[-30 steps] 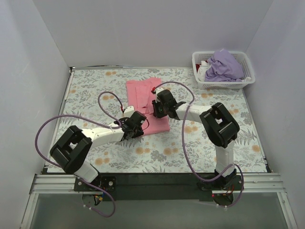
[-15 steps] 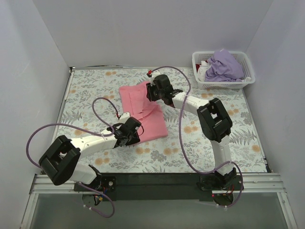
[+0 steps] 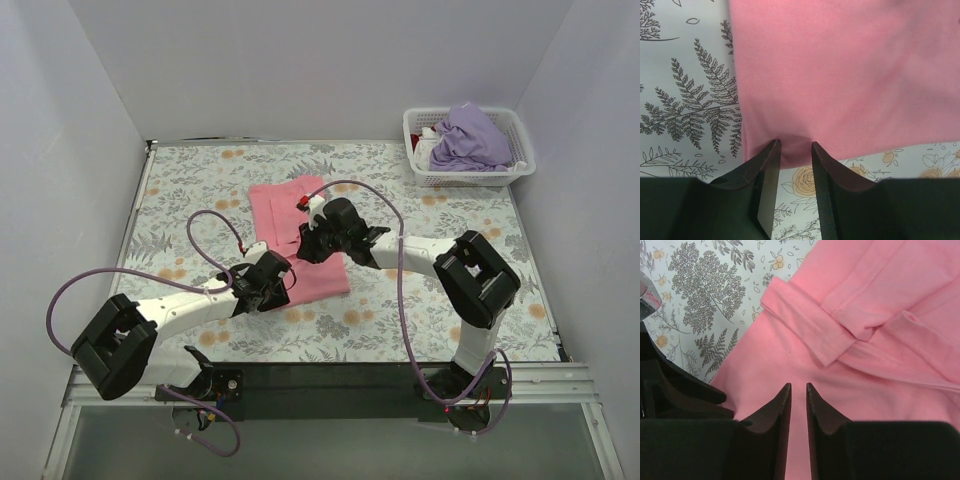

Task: Fold and stack the t-shirts
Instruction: Fold the tshirt

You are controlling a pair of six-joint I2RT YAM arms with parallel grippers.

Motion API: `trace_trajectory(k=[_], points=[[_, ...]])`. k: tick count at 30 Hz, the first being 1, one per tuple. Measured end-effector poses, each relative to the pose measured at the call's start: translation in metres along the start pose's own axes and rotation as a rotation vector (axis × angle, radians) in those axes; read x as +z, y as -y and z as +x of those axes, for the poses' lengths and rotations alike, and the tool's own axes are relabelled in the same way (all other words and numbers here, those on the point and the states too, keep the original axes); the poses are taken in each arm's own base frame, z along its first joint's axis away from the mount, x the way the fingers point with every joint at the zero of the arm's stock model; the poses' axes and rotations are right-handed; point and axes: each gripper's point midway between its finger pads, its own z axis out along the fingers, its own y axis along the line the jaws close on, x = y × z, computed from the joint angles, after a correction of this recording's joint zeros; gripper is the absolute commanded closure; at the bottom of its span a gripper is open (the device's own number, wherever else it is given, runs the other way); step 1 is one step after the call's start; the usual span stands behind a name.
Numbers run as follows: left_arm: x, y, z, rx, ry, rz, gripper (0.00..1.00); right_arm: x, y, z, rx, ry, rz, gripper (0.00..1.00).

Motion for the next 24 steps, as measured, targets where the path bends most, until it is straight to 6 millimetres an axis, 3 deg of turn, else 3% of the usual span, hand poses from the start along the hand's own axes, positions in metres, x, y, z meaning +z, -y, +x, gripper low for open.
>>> trace_trajectory(k=[4, 12, 18, 24], points=[[0.0, 0.0, 0.0, -0.003, -0.001, 0.001, 0.7, 0.016, -0.008, 0.014, 0.002, -0.019, -0.034, 0.79], [-0.001, 0.001, 0.001, -0.002, -0.006, 0.005, 0.69, 0.048, -0.003, 0.043, 0.02, -0.077, -0.04, 0.79], [-0.003, 0.0, 0.005, -0.006, -0.016, 0.024, 0.69, 0.059, 0.005, 0.021, -0.005, -0.022, 0.002, 0.77], [-0.007, -0.002, 0.01, -0.023, -0.027, 0.043, 0.69, 0.08, 0.026, -0.005, -0.048, 0.036, 0.093, 0.74]])
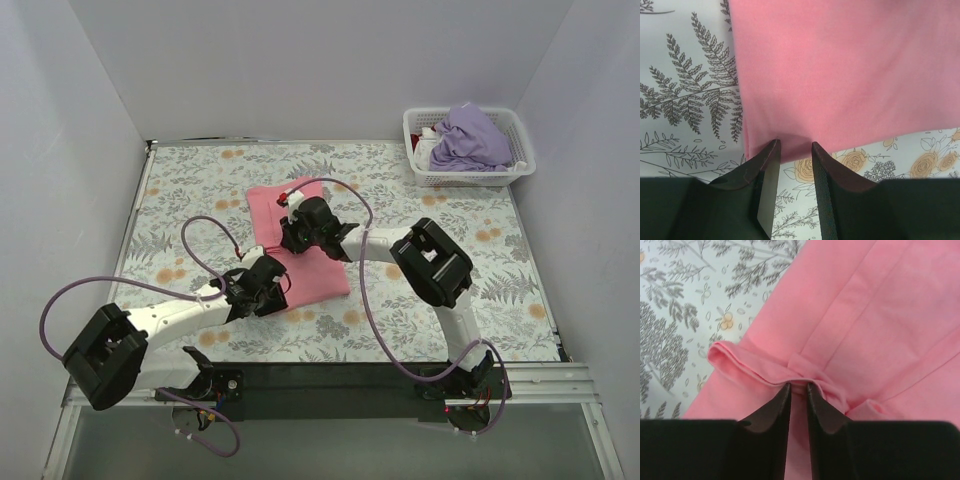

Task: Fold and stack the t-shirts
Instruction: Fold the tshirt

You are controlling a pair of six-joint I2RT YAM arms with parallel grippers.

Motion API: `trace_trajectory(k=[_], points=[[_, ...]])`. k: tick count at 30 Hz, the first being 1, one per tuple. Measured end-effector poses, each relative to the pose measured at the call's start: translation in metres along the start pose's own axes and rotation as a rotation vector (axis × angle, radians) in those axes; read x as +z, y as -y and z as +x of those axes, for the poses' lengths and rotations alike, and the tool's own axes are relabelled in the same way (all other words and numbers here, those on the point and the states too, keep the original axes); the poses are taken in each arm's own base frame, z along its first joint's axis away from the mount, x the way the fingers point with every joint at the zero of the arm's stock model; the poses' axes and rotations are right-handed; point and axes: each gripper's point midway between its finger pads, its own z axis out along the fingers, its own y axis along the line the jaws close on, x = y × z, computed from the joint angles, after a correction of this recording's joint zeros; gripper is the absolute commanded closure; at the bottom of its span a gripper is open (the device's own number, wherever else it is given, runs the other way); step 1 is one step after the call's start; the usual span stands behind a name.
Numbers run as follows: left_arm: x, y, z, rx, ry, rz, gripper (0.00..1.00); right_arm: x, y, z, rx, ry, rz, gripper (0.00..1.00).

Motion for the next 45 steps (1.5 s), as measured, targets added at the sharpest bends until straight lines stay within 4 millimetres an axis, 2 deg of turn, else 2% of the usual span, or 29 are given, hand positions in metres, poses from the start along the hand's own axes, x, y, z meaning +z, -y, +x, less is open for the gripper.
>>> trace_trajectory(k=[3, 7, 10, 13, 16, 19, 23, 26, 33, 40, 45], points=[[-0.002, -0.001, 0.002, -0.007, -0.006, 0.003, 0.69, 0.008, 0.01, -0.018, -0.016, 0.038, 0.036, 0.71], [-0.005, -0.004, 0.004, -0.016, -0.013, 0.003, 0.67, 0.005, 0.026, -0.046, -0.019, 0.098, 0.074, 0.66], [-0.008, -0.005, 0.005, -0.023, -0.014, 0.002, 0.67, -0.009, 0.033, -0.061, -0.019, 0.126, 0.075, 0.66], [-0.009, -0.006, 0.005, -0.028, -0.014, 0.002, 0.67, -0.035, 0.031, -0.069, -0.018, 0.147, 0.056, 0.67], [-0.009, -0.006, 0.005, -0.029, -0.014, 0.001, 0.67, -0.058, 0.015, -0.067, -0.02, 0.155, 0.0, 0.68], [-0.009, -0.007, 0.005, -0.029, -0.016, -0.002, 0.67, -0.068, -0.003, -0.051, -0.019, 0.134, -0.055, 0.7], [-0.01, -0.007, 0.005, -0.026, -0.017, -0.006, 0.67, -0.064, -0.021, -0.009, -0.014, 0.05, -0.106, 0.72], [-0.011, -0.005, 0.004, -0.023, -0.017, -0.005, 0.67, -0.057, -0.03, 0.011, -0.01, 0.003, -0.135, 0.73], [-0.008, -0.006, 0.006, -0.019, -0.03, -0.016, 0.67, -0.038, -0.024, 0.046, 0.019, -0.07, -0.126, 0.73], [-0.008, -0.005, 0.008, -0.02, -0.041, -0.011, 0.67, -0.023, -0.011, 0.021, 0.007, -0.013, -0.075, 0.72], [-0.007, -0.005, 0.009, -0.021, -0.041, -0.008, 0.67, -0.013, 0.009, -0.005, 0.003, 0.039, -0.032, 0.7]])
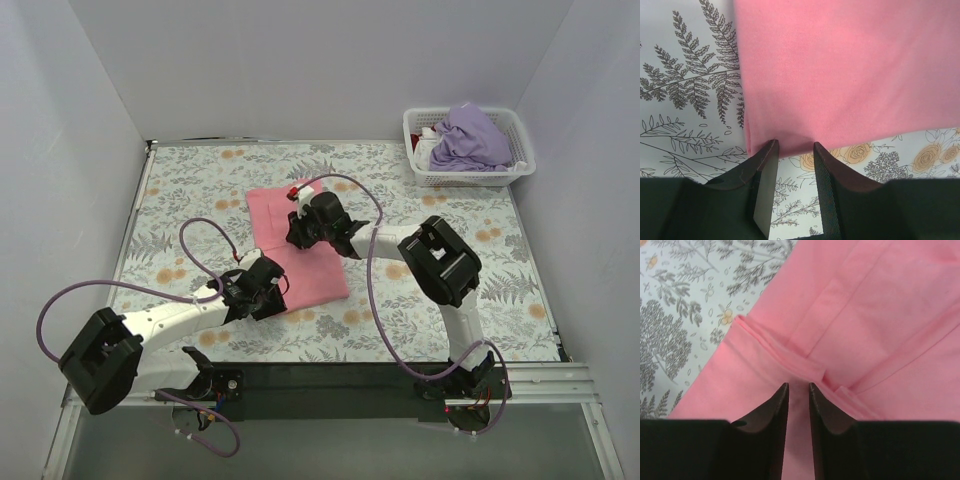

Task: Fold and stack the t-shirts
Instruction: Fold the tshirt

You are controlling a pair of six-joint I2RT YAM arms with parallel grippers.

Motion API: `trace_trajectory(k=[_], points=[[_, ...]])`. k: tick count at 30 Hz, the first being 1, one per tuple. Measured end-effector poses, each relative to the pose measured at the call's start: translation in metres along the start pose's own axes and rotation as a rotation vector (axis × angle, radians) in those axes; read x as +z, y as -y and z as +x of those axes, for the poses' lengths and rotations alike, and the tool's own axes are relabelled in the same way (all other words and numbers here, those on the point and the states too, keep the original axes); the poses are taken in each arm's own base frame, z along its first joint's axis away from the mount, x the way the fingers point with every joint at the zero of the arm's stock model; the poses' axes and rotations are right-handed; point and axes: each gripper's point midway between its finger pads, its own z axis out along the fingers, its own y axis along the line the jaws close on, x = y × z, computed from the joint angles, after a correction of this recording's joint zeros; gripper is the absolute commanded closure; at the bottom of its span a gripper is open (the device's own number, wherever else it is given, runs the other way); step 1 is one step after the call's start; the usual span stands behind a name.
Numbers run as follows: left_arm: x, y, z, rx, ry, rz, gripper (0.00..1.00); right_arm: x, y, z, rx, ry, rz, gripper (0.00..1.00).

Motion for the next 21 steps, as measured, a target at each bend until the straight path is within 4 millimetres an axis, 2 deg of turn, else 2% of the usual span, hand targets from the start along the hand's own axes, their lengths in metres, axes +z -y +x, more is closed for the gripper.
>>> trace_trajectory(k=[4, 5, 8, 10, 13, 16, 18, 21], points=[[-0.001, 0.0, 0.0, -0.005, 0.003, 0.004, 0.67, 0.007, 0.027, -0.027, 0.013, 0.051, 0.044, 0.69], [-0.002, 0.001, -0.001, -0.008, 0.004, 0.006, 0.67, 0.006, 0.034, -0.035, 0.019, 0.063, 0.05, 0.66], [-0.006, 0.001, -0.004, -0.016, 0.022, 0.011, 0.66, -0.001, 0.048, -0.049, 0.038, 0.088, 0.054, 0.61], [-0.013, 0.004, -0.014, -0.027, 0.058, 0.025, 0.64, -0.011, 0.052, -0.055, 0.069, 0.097, 0.037, 0.59], [-0.025, 0.017, -0.04, -0.06, 0.135, 0.078, 0.63, -0.034, 0.048, -0.06, 0.128, 0.105, -0.016, 0.58], [-0.034, 0.028, -0.078, -0.122, 0.234, 0.142, 0.66, -0.057, 0.041, -0.063, 0.191, 0.111, -0.084, 0.58], [-0.031, 0.027, -0.104, -0.172, 0.286, 0.166, 0.69, -0.069, 0.038, -0.061, 0.237, 0.113, -0.134, 0.58], [-0.014, 0.016, -0.135, -0.234, 0.327, 0.15, 0.72, -0.076, 0.038, -0.051, 0.303, 0.102, -0.188, 0.57]])
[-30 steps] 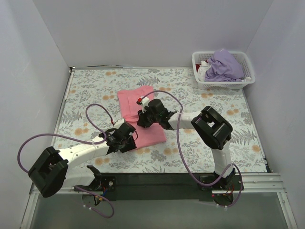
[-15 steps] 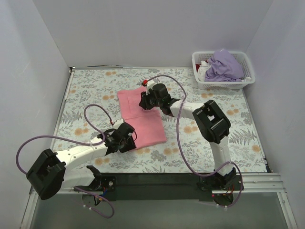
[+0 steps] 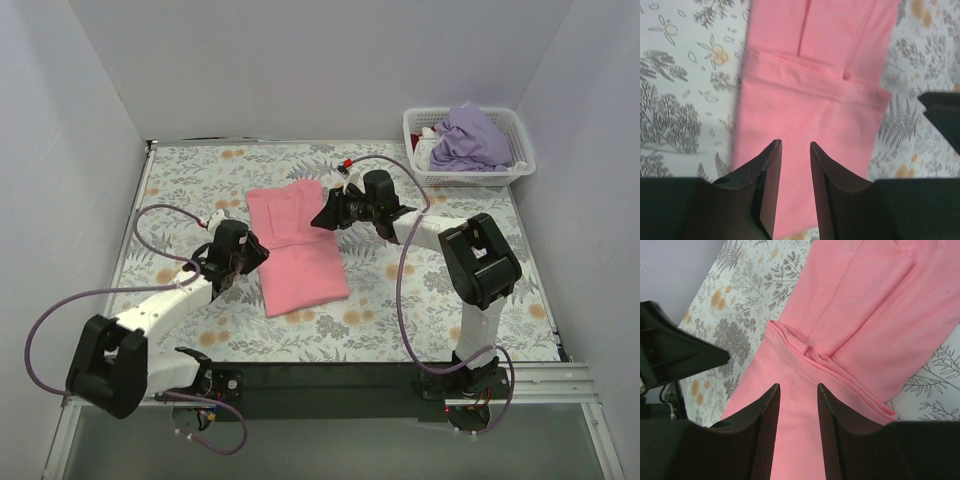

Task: Fold and stack the t-shirts
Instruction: Fold the tshirt

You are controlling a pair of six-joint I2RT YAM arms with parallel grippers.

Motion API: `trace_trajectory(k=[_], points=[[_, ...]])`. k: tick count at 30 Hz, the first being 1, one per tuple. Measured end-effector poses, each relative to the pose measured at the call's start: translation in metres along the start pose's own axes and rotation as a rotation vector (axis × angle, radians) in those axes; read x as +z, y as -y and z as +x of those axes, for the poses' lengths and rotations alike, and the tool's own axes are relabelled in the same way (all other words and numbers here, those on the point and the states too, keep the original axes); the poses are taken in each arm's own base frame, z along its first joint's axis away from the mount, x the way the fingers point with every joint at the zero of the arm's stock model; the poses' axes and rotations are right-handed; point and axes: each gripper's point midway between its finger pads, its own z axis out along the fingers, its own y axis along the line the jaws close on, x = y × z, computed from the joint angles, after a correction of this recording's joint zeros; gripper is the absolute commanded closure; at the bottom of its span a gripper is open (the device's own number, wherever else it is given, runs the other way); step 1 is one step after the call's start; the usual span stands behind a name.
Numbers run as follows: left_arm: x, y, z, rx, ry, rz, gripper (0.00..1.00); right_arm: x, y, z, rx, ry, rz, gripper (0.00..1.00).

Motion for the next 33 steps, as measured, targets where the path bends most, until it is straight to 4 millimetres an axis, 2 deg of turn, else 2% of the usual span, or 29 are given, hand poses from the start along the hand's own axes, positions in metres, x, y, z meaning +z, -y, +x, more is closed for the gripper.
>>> trace_trajectory(k=[7, 10, 12, 17, 20, 23, 26, 29, 33], points=[[0.07, -0.023, -0.018, -0.08, -0.045, -0.086, 0.8, 0.003, 0.028, 0.025, 0.153, -0.045, -0.052, 0.57], [0.089, -0.034, -0.017, -0.106, -0.067, -0.112, 0.8, 0.008, 0.048, 0.044, 0.219, -0.074, -0.038, 0.57], [0.098, -0.033, -0.021, -0.129, -0.072, -0.101, 0.8, 0.011, 0.061, 0.059, 0.266, -0.094, -0.027, 0.58], [0.118, -0.024, -0.035, -0.14, -0.058, -0.071, 0.79, 0.006, 0.074, 0.052, 0.3, -0.062, -0.048, 0.58], [0.127, -0.016, -0.042, -0.121, -0.056, -0.055, 0.7, 0.001, 0.08, 0.049, 0.312, -0.05, -0.04, 0.58], [0.127, -0.013, -0.043, -0.098, -0.066, -0.051, 0.6, -0.006, 0.078, 0.051, 0.326, -0.051, -0.035, 0.58], [0.116, -0.011, -0.041, -0.08, -0.081, -0.056, 0.53, -0.02, 0.065, 0.052, 0.332, -0.05, -0.033, 0.58], [0.087, -0.004, -0.038, -0.049, -0.086, -0.055, 0.52, -0.035, 0.041, 0.049, 0.32, -0.043, -0.053, 0.58], [0.035, 0.025, -0.026, 0.002, -0.074, 0.046, 0.58, -0.049, -0.009, 0.054, 0.288, -0.053, -0.119, 0.57]])
